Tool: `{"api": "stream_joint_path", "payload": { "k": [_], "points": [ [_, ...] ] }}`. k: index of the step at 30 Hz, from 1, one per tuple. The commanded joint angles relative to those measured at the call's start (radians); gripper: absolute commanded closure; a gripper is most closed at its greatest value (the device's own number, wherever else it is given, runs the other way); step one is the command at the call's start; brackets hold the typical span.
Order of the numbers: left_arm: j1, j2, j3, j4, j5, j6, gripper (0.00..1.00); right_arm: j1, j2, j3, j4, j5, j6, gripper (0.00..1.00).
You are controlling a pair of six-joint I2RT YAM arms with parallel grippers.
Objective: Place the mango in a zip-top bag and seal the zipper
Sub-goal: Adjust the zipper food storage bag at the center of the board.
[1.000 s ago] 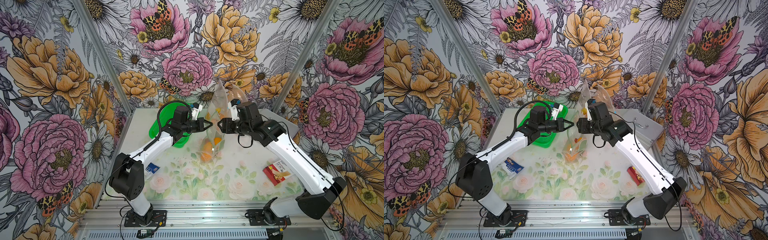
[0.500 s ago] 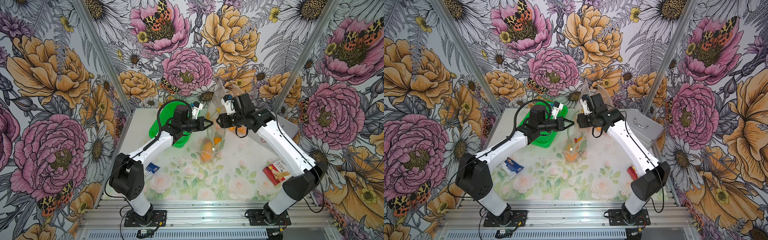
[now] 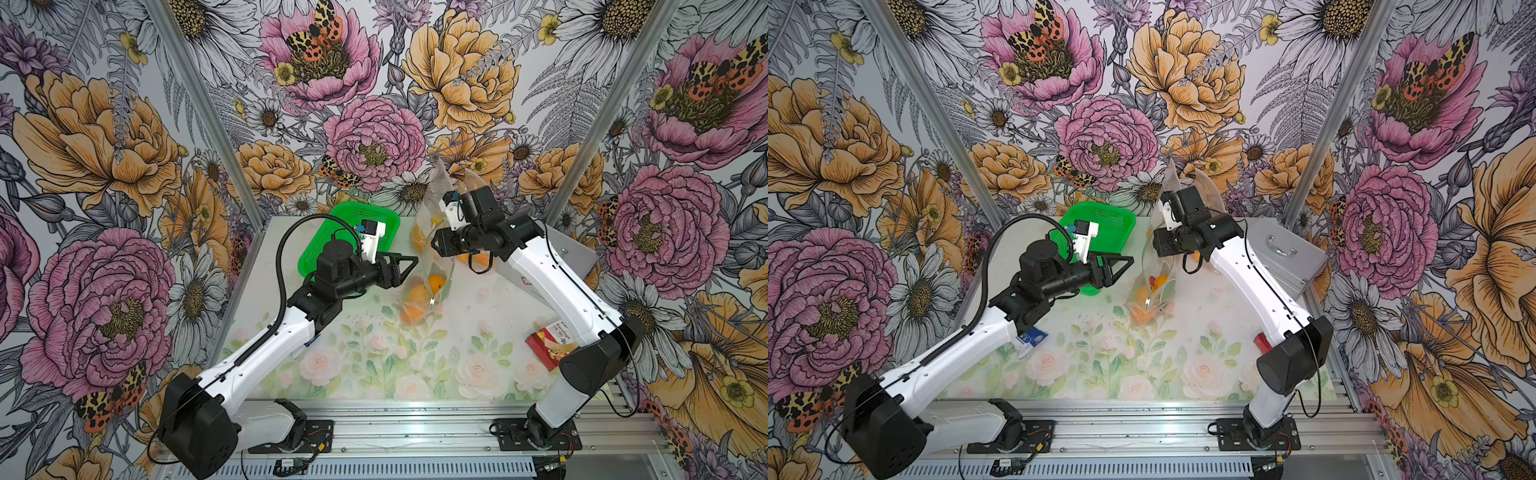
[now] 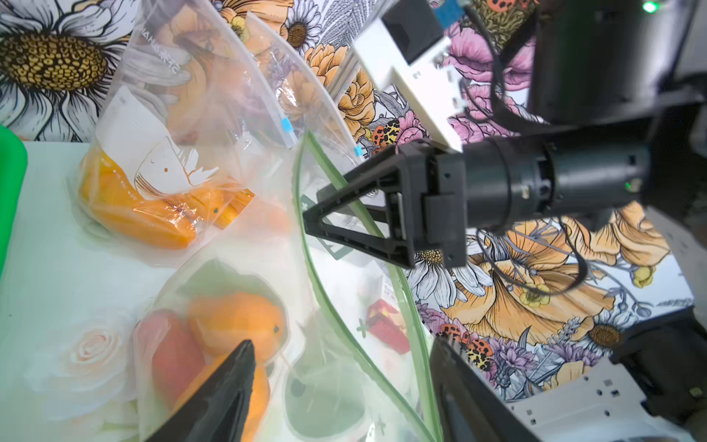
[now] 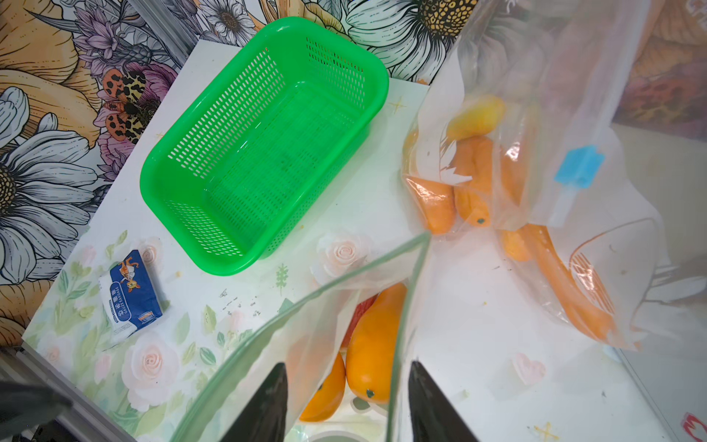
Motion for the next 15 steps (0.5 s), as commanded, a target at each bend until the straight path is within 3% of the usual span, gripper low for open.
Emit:
{"api": "stream_joint_path", "payload": {
  "k": [1, 7, 15],
  "points": [
    [-0.129, -0.091, -0.131, 0.092, -0.236, 0.216, 0.18, 0.001, 0.007, 0.042, 0.007, 0.001, -0.016, 0.49],
    [-0.352, -0.115, -0.29, 0.273, -0.422, 0.409, 0.15, 0.001, 0.02, 0.063, 0.007, 0.001, -0.016, 0.49],
    [-0.405, 0.027, -0.333, 0.502, -0.556, 0.433, 0.16, 0.0, 0.026, 0.068, 0.007, 0.001, -0.016, 0.49]
  ]
}}
